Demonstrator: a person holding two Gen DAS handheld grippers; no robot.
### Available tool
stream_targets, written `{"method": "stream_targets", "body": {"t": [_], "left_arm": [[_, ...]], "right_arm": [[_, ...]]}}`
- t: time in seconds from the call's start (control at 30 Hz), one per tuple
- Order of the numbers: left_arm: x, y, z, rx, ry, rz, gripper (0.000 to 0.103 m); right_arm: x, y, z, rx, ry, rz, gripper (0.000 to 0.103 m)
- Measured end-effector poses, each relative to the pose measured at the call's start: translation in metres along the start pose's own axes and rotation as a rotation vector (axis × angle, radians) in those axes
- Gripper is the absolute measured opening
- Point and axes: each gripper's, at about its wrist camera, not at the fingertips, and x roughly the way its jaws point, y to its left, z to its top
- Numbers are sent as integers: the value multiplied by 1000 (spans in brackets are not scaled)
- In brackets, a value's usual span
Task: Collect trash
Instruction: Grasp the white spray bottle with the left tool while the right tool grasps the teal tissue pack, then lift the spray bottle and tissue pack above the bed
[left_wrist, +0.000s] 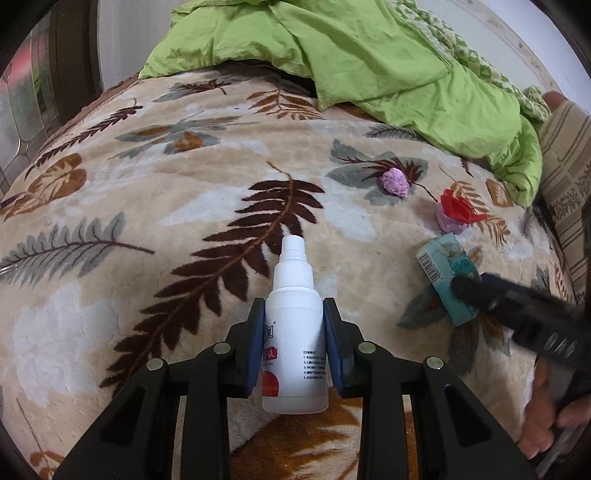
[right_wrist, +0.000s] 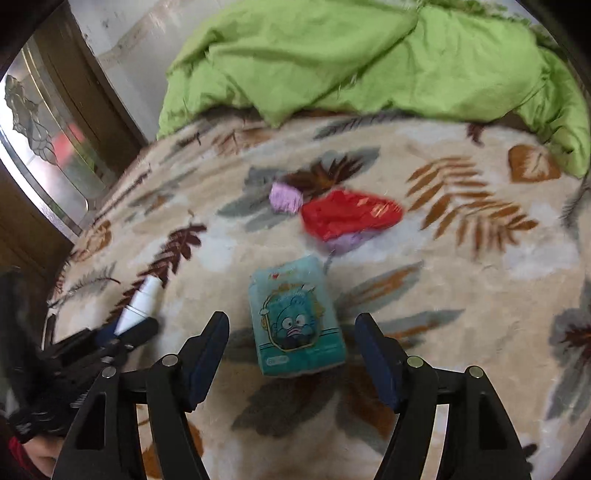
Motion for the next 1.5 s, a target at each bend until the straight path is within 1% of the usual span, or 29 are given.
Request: {"method": "stream_targets", "body": {"t": [0.07,0.1,0.13,0.17,0.2,0.23,0.27,0.3,0.37,0.5,0.53,0.6,0.73,0.83,1.0,1.27,1.5], "left_arm": [[1,-1,0,2,2,-2,29],[1,-2,0,8,3,-4,29],[0,-3,0,12,0,-7,29],[-2,-5,0,18,-5,-8,29],[-2,-6,0,24,-10,-7,29],[-3,-7,-1,29,-15,-6,29],[-5,-9,-1,34,-21,-6,29],[-5,-10,-1,37,-23,-5,29],[-5,-10,-2,42,-23,-2,29],[-7,-12,-1,46,-28,-1,29],[-8,-12,-1,49,-34,3,29],[-9,-13,-1,54,-43,8,29],[-13,-16,0,61,-61,10,29],[-19,-21,-1,81,-93,26,29],[-27,-23,0,97,-128,36,29],[-32,-30,0,125,-158,51,29],[-35,-32,-2,132,-168,54,29]], "right_arm": [[6,7,-4,-31,9,-27,74],[9,13,-7,-55,16,-54,74],[12,17,-11,-76,20,-80,72],[14,21,-15,-95,28,-105,69],[16,25,-19,-121,30,-141,63],[15,28,-22,-138,17,-176,54],[12,28,-24,-129,6,-184,54],[8,26,-26,-96,-4,-167,51],[3,24,-28,-57,-14,-165,49],[0,25,-34,-21,-33,-155,48],[-1,26,-35,-12,-40,-156,45],[-9,28,-39,0,-63,-170,43],[-29,38,-49,2,-124,-172,43],[-42,45,-53,1,-168,-171,43],[-59,53,-56,-7,-231,-195,43],[-64,54,-57,1,-244,-191,43],[-72,56,-60,5,-265,-200,43]]}}
